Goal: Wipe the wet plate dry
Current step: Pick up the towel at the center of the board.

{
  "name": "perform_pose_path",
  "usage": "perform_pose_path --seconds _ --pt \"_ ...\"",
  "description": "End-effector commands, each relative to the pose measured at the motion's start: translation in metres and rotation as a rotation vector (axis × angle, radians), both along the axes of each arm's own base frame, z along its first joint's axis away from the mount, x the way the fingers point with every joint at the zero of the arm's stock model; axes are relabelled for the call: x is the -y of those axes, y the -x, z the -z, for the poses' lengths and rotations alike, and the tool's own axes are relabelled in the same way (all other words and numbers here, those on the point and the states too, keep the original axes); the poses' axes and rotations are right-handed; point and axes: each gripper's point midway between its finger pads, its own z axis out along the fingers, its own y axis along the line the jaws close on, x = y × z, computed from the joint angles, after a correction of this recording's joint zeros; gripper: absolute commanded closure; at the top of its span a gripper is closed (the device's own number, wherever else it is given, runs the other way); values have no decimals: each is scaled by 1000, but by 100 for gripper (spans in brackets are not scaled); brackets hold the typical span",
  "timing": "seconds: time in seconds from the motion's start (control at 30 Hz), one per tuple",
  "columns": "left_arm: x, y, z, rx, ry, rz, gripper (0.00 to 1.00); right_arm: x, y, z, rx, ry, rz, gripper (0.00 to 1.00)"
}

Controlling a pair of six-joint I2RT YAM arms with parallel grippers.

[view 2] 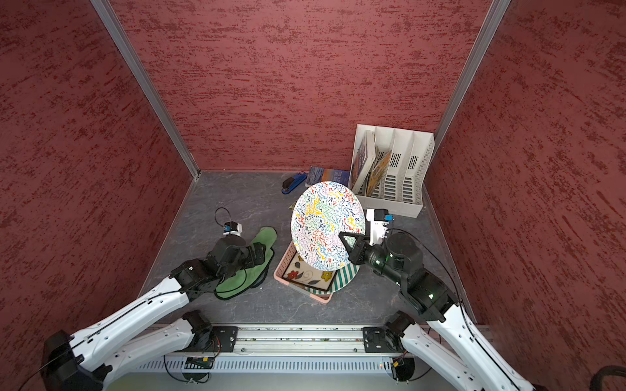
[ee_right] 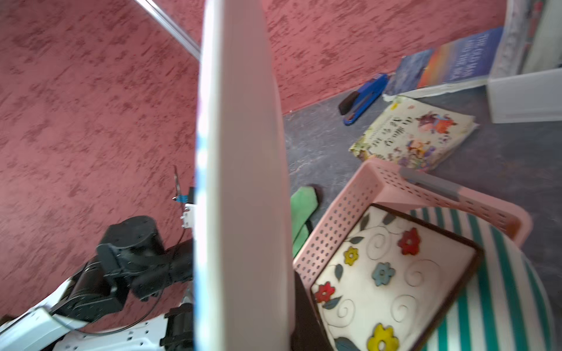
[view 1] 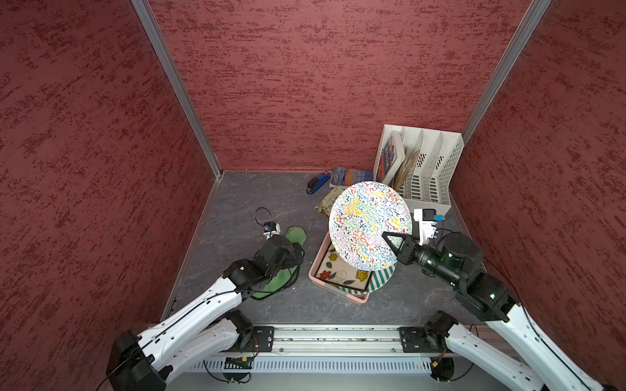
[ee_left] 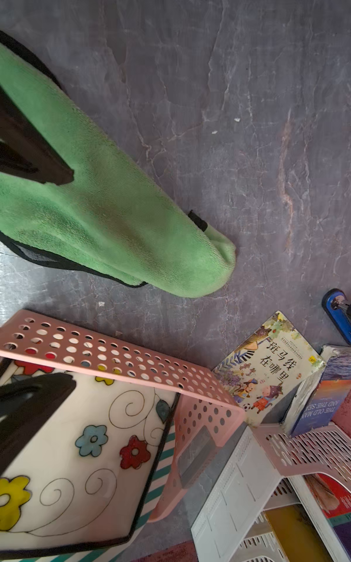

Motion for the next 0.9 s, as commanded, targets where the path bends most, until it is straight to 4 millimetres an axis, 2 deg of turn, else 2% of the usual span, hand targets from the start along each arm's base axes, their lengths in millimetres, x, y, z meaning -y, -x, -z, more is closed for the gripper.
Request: perform_pose_path --seconds 0.0,0.1,0.23,0.47,0.53,0.6,0.63,0.67,0.7,0.77,0.8,0.87 --pt "-17 11 21 -118 -30 -66 0 -27 11 -22 82 -7 -114 100" --pt "-23 12 34 -223 -72 -124 0 -21 10 -15 104 44 -83 100" --pt "-18 8 62 -323 -175 -179 0 -15 13 1 87 91 -82 100" --pt "-15 -21 116 -388 -216 -252 0 -9 23 25 62 101 -94 100" --pt "-8 -28 127 -393 -199 -237 5 -10 23 30 53 111 -102 100" --pt "-3 -32 136 -401 -196 -226 17 -13 22 36 36 122 -108 100" --pt "-3 -33 141 -410 -202 -224 26 -14 21 39 27 127 -108 100" --pt "-3 -33 144 -412 -207 -229 38 -15 20 41 20 130 -108 100" --pt "-6 -33 142 -402 -212 -248 57 -15 18 45 13 134 -103 100" --pt "-6 -32 125 -338 -186 -256 85 -11 10 51 -2 140 -49 100" --pt "-3 -32 107 -281 -158 -245 96 -9 5 55 -13 143 -17 100" --pt "2 -30 65 -163 -103 -202 100 -7 -5 60 -28 141 40 100"
